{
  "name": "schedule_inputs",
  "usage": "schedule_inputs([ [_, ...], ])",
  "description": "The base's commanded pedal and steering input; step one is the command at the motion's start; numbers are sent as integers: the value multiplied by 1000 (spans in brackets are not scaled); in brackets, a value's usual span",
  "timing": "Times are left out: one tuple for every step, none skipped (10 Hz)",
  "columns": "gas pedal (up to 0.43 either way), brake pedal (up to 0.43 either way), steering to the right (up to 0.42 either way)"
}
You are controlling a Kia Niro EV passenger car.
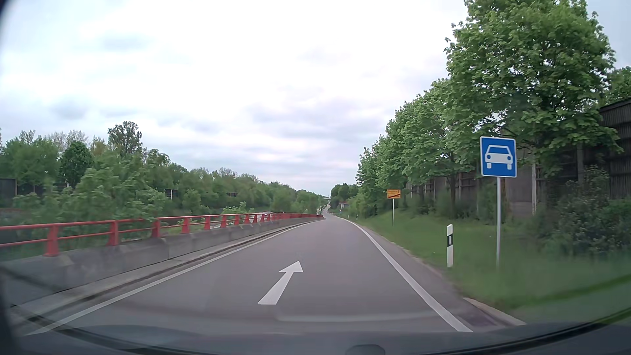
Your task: Follow the waypoints while adhering to traffic rules and regulations
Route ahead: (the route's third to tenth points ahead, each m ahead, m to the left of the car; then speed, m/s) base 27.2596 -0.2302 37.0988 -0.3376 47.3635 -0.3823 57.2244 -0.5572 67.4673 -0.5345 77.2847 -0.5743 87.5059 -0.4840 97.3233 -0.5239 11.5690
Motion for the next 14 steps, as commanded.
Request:
schedule_inputs([
  [311,0,-3],
  [311,0,-3],
  [311,0,-3],
  [311,0,-3],
  [311,0,-3],
  [311,0,-3],
  [311,0,-3],
  [311,0,-3],
  [311,0,-2],
  [311,0,-1],
  [311,0,0],
  [311,0,2],
  [311,0,2],
  [311,0,2],
])
